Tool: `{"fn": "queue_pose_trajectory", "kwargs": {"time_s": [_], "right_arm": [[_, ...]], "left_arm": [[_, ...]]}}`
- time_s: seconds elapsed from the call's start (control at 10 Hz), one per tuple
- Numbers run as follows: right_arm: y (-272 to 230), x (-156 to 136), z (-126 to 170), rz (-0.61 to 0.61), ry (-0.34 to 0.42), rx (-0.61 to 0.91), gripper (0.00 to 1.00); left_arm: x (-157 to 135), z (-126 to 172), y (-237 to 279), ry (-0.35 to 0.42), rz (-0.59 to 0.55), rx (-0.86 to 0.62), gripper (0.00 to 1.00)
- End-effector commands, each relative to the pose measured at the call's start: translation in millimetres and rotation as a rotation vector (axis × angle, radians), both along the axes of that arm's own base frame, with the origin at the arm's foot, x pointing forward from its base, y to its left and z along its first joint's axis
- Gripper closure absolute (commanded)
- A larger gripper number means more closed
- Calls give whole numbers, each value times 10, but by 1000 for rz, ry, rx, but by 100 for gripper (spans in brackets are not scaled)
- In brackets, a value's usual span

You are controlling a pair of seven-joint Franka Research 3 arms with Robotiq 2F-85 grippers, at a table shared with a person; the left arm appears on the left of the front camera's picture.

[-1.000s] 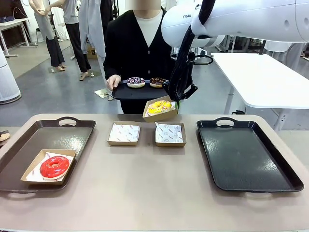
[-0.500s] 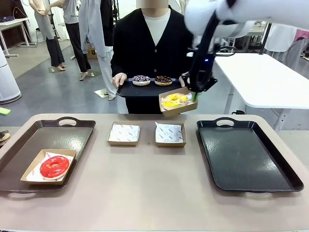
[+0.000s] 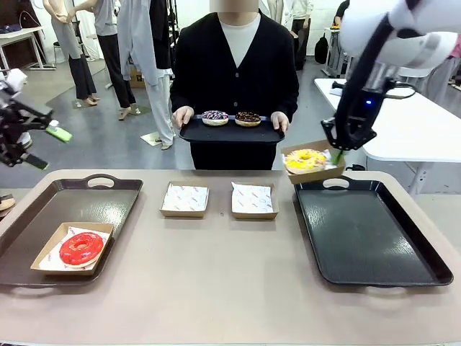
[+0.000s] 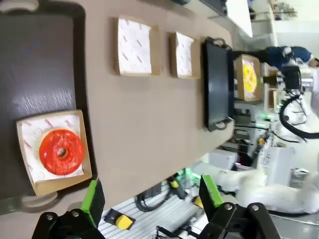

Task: Individually package the donuts and arrange them on the tray.
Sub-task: Place the picked Paper togo box on the Handle tray while simultaneously picking up another Paper togo box from the table with the other hand.

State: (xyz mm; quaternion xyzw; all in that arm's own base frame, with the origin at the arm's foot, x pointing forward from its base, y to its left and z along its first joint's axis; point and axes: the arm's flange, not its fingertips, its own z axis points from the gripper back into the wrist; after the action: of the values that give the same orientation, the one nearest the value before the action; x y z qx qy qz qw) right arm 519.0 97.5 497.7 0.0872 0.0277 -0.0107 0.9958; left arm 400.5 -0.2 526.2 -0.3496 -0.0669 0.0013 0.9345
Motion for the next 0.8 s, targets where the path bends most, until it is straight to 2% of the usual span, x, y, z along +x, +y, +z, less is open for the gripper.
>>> {"fn": "queue_pose_trajectory", "kwargs": {"time_s": [0.0, 0.2, 0.4, 0.5, 0.7], "right_arm": [[-219, -252, -47, -6, -57, -12, 98], [-432, -497, -113, -21, -53, -8, 98], [-554, -738, -275, -44, -32, -5, 98], [-606, -870, -358, -59, -23, -7, 98], [-619, -916, -499, -65, -2, -25, 98]], "left_arm": [[204, 65, -254, 17, 11, 150, 0], [365, 124, -694, -20, 12, 294, 0], [545, 54, -977, -78, -7, 438, 0], [627, -20, -1120, -85, -17, 477, 0], [824, -195, -1298, -104, -13, 519, 0]]}}
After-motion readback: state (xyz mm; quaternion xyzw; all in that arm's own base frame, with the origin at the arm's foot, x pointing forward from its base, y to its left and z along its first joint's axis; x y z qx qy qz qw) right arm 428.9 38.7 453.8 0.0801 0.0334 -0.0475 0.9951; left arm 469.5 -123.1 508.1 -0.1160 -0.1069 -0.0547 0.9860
